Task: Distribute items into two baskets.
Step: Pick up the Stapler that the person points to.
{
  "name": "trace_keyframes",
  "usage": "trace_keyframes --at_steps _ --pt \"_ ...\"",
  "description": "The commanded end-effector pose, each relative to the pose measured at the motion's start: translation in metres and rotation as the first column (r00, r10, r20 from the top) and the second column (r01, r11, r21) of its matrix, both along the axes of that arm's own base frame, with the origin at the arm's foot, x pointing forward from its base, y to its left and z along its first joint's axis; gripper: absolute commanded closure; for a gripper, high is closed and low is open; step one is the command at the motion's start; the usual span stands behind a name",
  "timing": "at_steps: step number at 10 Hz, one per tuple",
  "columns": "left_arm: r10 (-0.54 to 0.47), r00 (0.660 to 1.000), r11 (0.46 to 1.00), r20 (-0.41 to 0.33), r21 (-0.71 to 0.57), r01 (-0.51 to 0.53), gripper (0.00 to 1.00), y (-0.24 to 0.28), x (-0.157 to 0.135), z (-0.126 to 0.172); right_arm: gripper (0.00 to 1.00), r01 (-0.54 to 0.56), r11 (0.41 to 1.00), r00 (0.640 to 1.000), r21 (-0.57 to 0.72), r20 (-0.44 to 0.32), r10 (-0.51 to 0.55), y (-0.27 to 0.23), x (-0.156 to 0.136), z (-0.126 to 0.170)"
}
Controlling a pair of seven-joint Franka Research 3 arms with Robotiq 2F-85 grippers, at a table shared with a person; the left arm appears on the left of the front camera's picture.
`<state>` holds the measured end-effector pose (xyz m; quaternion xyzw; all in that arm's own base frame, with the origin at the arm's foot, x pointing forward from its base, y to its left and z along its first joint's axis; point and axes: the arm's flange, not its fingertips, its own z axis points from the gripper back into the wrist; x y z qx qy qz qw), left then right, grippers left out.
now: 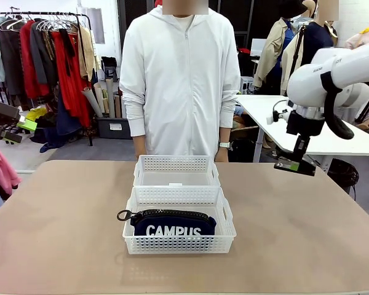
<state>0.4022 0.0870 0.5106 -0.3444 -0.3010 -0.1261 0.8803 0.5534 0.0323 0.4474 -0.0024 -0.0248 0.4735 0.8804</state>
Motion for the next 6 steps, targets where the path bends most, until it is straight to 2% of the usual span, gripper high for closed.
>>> trace_keyframes --at_steps 1,4,6 --pt "0.002 1.000 1.000 0.011 -0.021 -0.002 0.00 0.000 0.001 0.000 1.00 -0.037 0.996 0.997 -0.077 0.061 0.042 0.015 -0.025 0.008" --pt "0.002 1.000 1.000 0.011 -0.021 -0.002 0.00 0.000 0.001 0.000 1.00 -0.011 0.986 0.994 -0.167 0.109 0.030 0.035 -0.056 0.032" --pt "0.002 1.000 1.000 0.011 -0.021 -0.002 0.00 0.000 0.001 0.000 1.00 -0.016 0.987 0.990 -0.161 0.137 0.039 0.030 -0.068 0.050"
